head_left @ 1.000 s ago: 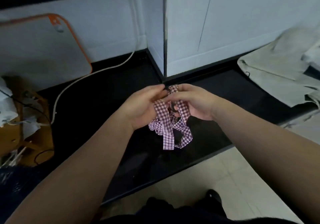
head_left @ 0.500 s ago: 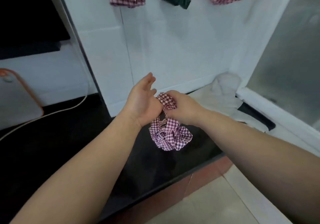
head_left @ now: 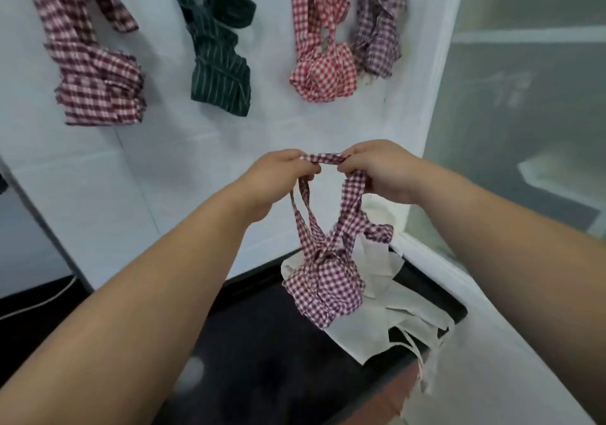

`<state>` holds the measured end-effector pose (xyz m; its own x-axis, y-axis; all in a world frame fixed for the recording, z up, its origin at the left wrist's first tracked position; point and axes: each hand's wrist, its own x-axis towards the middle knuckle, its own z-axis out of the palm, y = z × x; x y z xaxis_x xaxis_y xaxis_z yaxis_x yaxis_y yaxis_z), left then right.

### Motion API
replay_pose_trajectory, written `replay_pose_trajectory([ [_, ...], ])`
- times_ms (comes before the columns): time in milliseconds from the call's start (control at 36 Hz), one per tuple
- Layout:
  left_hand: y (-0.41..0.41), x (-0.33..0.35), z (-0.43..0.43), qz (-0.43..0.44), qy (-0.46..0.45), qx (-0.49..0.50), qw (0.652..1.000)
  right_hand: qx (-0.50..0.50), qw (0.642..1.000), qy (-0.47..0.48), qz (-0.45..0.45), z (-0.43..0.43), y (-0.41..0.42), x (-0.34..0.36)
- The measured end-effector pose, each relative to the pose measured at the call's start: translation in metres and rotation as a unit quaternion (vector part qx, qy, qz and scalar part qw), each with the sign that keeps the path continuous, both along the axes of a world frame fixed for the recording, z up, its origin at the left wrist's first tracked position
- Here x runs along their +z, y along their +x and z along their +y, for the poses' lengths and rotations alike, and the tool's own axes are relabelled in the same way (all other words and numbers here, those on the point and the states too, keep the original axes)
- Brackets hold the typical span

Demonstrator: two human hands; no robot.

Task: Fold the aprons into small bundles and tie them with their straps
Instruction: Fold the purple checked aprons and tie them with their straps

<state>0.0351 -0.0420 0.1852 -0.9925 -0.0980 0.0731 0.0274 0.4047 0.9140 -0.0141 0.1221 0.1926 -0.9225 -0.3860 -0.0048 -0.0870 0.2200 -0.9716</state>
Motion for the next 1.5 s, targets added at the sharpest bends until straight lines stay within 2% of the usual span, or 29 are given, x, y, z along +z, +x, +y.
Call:
replay_pose_trajectory([
  [83, -0.023, 0.020, 0.008, -0.005, 0.223, -0.060, 0.973, 0.007, 0.996, -0.091, -0.012, 0.006, -0.020, 0.022],
  [111, -0.031, 0.025, 0.009, -0.003, 0.254, -0.083, 0.964, 0.014, 0.992, -0.127, -0.015, 0.007, -0.027, 0.028],
  [194, -0.049, 0.043, 0.008, 0.018, 0.242, -0.130, 0.961, 0.013, 0.972, -0.234, -0.024, 0.004, -0.046, 0.047],
  [306, -0.076, 0.070, 0.000, 0.071, 0.242, -0.141, 0.957, 0.052, 0.943, -0.329, -0.032, -0.008, -0.064, 0.074],
  [389, -0.093, 0.096, -0.001, 0.095, 0.294, -0.145, 0.940, 0.119, 0.927, -0.354, -0.042, -0.013, -0.072, 0.096],
  [444, -0.103, 0.118, 0.000, 0.115, 0.301, -0.132, 0.937, 0.128, 0.922, -0.364, -0.033, -0.014, -0.083, 0.115],
  [583, -0.123, 0.167, 0.001, 0.191, 0.235, -0.081, 0.950, 0.060, 0.937, -0.338, 0.059, -0.013, -0.113, 0.163],
  [694, -0.145, 0.205, 0.003, 0.265, 0.242, -0.020, 0.933, 0.045, 0.947, -0.264, 0.176, -0.009, -0.153, 0.206],
  [778, -0.164, 0.237, 0.010, 0.321, 0.170, 0.003, 0.932, 0.027, 0.939, -0.230, 0.255, -0.003, -0.180, 0.241],
  [917, -0.200, 0.286, 0.026, 0.386, 0.019, 0.079, 0.919, -0.039, 0.909, -0.196, 0.366, 0.002, -0.224, 0.292],
  [972, -0.213, 0.306, 0.028, 0.401, -0.013, 0.107, 0.910, -0.059, 0.892, -0.178, 0.411, 0.001, -0.235, 0.311],
  [1083, -0.231, 0.353, 0.032, 0.417, -0.081, 0.125, 0.897, -0.093, 0.842, -0.171, 0.503, 0.000, -0.257, 0.361],
  [1222, -0.240, 0.409, 0.026, 0.432, -0.089, 0.136, 0.887, -0.119, 0.797, -0.149, 0.574, -0.013, -0.277, 0.419],
  [1306, -0.238, 0.442, 0.013, 0.456, -0.112, 0.174, 0.866, -0.117, 0.778, -0.150, 0.599, -0.024, -0.283, 0.455],
  [1444, -0.236, 0.470, 0.001, 0.482, -0.109, 0.207, 0.844, -0.120, 0.764, -0.160, 0.614, -0.037, -0.286, 0.487],
  [1500, -0.241, 0.478, 0.003, 0.485, -0.119, 0.245, 0.831, -0.140, 0.772, -0.139, 0.604, -0.036, -0.291, 0.491],
])
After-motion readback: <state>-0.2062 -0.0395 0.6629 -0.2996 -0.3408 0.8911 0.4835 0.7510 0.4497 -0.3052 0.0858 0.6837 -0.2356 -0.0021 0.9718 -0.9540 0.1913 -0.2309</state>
